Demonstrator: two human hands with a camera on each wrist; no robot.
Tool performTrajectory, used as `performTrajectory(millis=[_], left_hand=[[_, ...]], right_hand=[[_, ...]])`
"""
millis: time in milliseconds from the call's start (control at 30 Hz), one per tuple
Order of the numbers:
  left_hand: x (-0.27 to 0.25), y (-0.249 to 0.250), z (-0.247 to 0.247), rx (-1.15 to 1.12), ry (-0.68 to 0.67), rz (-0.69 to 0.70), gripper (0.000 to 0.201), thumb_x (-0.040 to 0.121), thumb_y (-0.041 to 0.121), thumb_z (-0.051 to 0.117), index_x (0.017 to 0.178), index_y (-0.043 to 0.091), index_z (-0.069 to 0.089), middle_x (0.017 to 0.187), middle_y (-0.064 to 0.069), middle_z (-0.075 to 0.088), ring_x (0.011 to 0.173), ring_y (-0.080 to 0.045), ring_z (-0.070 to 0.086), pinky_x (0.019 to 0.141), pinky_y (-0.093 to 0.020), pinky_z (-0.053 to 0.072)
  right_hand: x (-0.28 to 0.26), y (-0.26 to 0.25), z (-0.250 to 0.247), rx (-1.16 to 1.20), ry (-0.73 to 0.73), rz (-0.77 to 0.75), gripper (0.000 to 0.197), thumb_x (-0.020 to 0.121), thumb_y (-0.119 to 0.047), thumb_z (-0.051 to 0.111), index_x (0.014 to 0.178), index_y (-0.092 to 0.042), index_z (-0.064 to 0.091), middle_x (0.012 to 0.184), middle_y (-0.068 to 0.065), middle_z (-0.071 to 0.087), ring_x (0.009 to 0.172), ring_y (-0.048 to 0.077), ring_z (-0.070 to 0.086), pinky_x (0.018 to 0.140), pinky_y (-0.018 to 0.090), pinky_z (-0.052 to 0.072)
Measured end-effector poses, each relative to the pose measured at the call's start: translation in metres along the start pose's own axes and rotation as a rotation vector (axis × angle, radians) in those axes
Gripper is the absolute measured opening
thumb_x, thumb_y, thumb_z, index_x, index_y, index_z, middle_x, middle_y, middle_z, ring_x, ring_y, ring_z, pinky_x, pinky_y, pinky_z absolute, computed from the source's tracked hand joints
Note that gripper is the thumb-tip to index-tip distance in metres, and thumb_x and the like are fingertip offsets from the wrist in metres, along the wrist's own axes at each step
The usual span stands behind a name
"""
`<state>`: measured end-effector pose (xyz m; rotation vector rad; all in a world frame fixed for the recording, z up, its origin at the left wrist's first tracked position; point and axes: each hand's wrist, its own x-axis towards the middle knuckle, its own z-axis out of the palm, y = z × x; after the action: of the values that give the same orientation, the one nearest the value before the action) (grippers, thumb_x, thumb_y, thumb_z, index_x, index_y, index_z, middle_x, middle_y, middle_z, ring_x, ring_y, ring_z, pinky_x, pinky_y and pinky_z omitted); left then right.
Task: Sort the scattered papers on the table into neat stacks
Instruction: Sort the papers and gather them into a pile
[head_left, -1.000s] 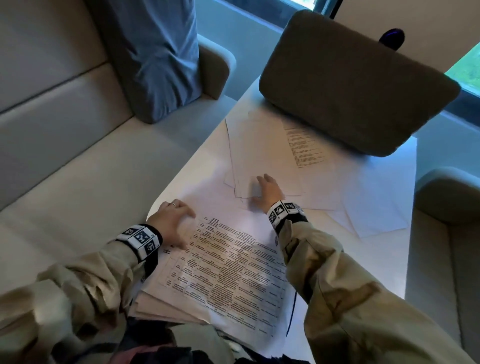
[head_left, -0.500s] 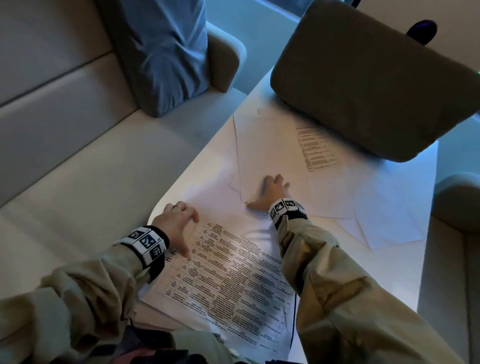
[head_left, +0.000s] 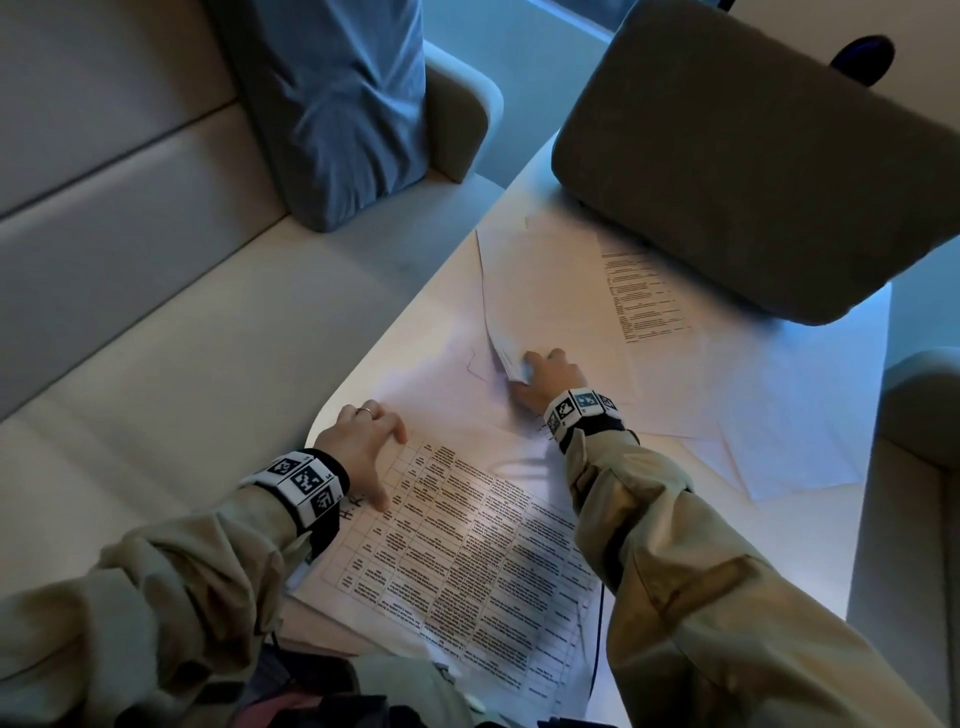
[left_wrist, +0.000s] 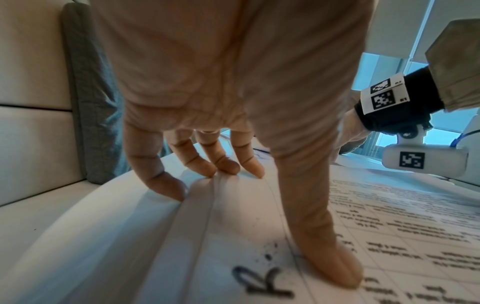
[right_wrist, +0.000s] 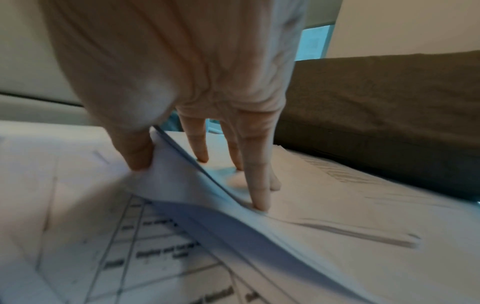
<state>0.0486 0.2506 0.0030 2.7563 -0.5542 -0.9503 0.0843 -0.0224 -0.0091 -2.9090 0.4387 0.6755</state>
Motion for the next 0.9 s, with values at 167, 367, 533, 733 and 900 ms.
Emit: performTrajectory(millis=[167, 367, 533, 733, 900], left_hand=[[0.004, -0.001, 0.001, 0.008, -0.006, 0.005, 0.075, 0.045, 0.039, 0.09, 0.106, 0.04, 0.046, 0.126, 0.013, 0.035, 0.115, -0.014, 0.034, 0.082, -0.031, 0.049], [0.015, 0.0, -0.014, -0.064, 0.072, 0.085, 0.068, 0.061, 0.044, 0.083, 0.12, 0.031, 0.05, 0.124, 0.007, 0.049, 0.112, -0.013, 0.049, 0.092, -0.031, 0.045], [0.025, 0.026, -0.055, -0.197, 0.479, 0.235, 0.091, 0.059, 0.034, 0.086, 0.135, 0.015, 0.039, 0.142, -0.013, 0.031, 0.124, -0.031, 0.04, 0.101, -0.043, 0.04], [0.031, 0.066, -0.108, -0.191, 0.85, 0.449, 0.112, 0.047, 0.044, 0.088, 0.139, 0.009, 0.036, 0.148, -0.011, 0.03, 0.133, -0.03, 0.033, 0.104, -0.046, 0.032], [0.034, 0.089, -0.113, -0.236, 0.603, 0.458, 0.053, 0.069, 0.042, 0.079, 0.116, 0.023, 0.064, 0.105, -0.001, 0.07, 0.095, -0.026, 0.062, 0.088, -0.035, 0.047]], right_hand=[[-0.002, 0.004, -0.018, 0.237, 0.074, 0.023, 0.032, 0.098, -0.021, 0.037, 0.11, -0.01, 0.063, 0.111, 0.02, 0.062, 0.104, 0.038, 0.059, 0.084, 0.038, 0.044], [-0.026, 0.015, -0.045, 0.288, 0.388, 0.029, 0.036, 0.091, -0.006, 0.041, 0.119, -0.019, 0.059, 0.114, 0.014, 0.064, 0.101, 0.035, 0.06, 0.076, 0.036, 0.042], [-0.063, 0.027, -0.076, 0.425, 0.771, -0.182, 0.033, 0.088, -0.002, 0.048, 0.111, -0.018, 0.067, 0.109, 0.006, 0.068, 0.1, 0.03, 0.061, 0.084, 0.04, 0.048], [-0.1, 0.034, -0.102, 0.501, 0.807, -0.465, 0.031, 0.084, 0.005, 0.053, 0.105, -0.01, 0.07, 0.1, 0.009, 0.069, 0.091, 0.024, 0.062, 0.078, 0.021, 0.04], [-0.106, 0.03, -0.103, 0.586, 0.837, -0.561, 0.025, 0.083, 0.008, 0.058, 0.099, -0.006, 0.071, 0.092, 0.007, 0.069, 0.083, 0.009, 0.059, 0.076, 0.013, 0.043]])
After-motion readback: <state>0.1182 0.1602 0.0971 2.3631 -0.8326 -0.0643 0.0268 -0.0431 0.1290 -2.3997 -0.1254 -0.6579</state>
